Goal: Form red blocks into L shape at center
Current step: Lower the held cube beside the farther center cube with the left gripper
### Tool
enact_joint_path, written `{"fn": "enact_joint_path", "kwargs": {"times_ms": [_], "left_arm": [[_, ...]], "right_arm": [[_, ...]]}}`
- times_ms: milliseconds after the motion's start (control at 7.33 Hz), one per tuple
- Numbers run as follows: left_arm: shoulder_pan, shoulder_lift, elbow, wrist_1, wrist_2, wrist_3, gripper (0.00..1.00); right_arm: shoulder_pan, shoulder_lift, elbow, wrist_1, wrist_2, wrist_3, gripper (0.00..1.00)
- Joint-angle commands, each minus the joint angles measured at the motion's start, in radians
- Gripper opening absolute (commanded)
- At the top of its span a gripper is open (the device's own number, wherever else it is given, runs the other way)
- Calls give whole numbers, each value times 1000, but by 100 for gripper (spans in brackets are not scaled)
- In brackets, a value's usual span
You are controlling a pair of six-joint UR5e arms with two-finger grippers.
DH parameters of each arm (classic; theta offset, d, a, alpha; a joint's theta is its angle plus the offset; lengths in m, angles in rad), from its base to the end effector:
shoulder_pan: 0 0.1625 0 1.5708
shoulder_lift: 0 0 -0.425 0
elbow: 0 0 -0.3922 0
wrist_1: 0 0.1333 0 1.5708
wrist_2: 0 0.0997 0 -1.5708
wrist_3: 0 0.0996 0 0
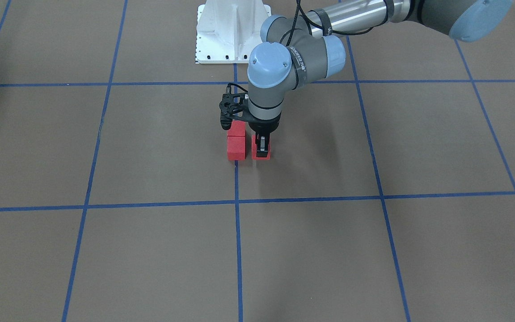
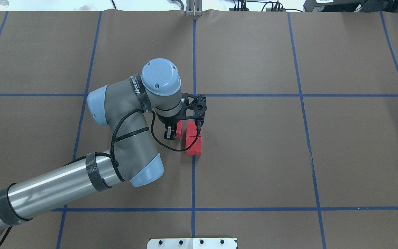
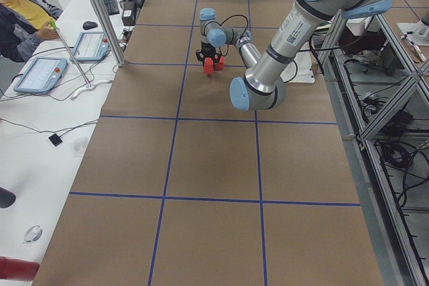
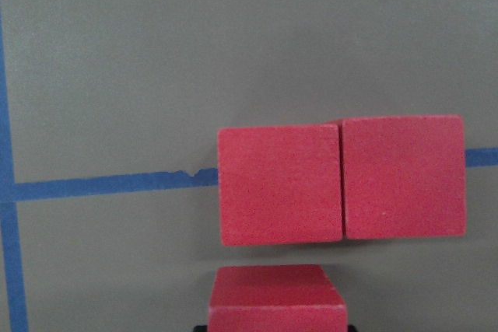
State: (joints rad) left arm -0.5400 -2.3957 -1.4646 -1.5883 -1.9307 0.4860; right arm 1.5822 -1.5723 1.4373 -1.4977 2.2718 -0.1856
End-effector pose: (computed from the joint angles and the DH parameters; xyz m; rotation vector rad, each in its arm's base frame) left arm 0.5875 -0.4667 0.1948 0.6802 0.5883 1.5579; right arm 0.0746 -0.4820 0.7224 0.0099 -0.7038 -0.1453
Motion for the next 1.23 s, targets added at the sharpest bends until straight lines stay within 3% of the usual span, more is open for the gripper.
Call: {"fn": "enact_joint_path", "kwargs": {"times_ms": [0, 1092], "left_arm": [[11, 0, 0, -2, -1, -1, 11], [11, -7, 9, -10, -4, -64, 16]], "right_arm": [[-1, 0, 0, 1, 0, 0, 100], [-1, 3, 0, 1, 0, 2, 100]]}}
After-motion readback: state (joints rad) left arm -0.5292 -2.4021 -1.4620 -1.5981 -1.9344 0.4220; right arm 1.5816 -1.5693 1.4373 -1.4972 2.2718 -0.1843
